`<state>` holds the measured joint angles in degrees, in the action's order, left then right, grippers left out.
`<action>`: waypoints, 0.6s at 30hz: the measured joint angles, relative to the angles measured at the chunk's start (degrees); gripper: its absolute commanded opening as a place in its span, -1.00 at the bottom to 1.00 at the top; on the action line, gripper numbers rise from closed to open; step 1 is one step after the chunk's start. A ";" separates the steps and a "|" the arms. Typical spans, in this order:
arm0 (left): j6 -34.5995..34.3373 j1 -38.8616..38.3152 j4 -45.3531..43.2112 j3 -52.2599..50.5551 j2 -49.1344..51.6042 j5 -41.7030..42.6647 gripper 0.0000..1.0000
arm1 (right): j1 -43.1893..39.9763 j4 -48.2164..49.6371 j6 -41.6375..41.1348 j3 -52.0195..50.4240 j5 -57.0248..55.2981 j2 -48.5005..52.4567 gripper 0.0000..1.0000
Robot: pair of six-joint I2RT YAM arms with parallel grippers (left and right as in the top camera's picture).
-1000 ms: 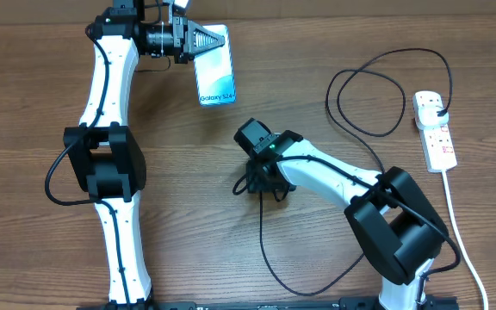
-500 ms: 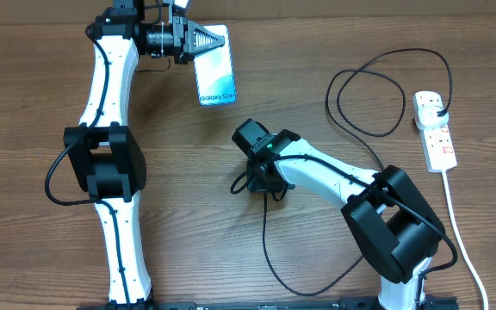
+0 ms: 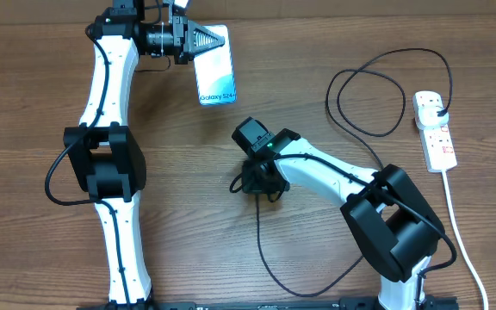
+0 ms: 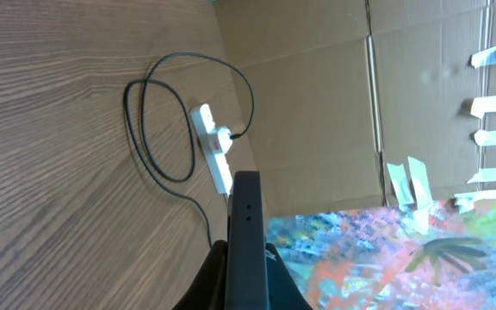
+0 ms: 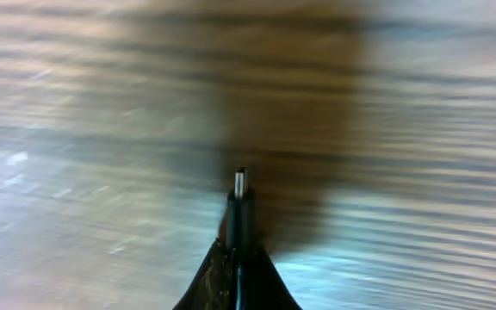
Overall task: Plug charger to phone and switch on socket
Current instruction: 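Lift the cable connector with the right gripper toward the phone's bottom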
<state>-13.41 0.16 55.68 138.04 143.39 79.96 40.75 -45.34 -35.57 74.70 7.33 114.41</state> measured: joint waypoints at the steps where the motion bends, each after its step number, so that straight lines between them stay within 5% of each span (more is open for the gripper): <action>1: -0.04 0.00 0.02 0.00 0.00 0.17 -0.91 | 0.00 0.66 0.22 0.00 2.10 0.13 -0.92; 18: -0.59 5.03 0.00 0.00 0.00 6.14 -0.91 | -6.75 15.45 3.26 0.04 39.82 0.63 -0.92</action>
<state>-14.00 5.19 55.68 138.04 143.39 86.11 34.00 -29.89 -32.32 74.74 47.16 115.04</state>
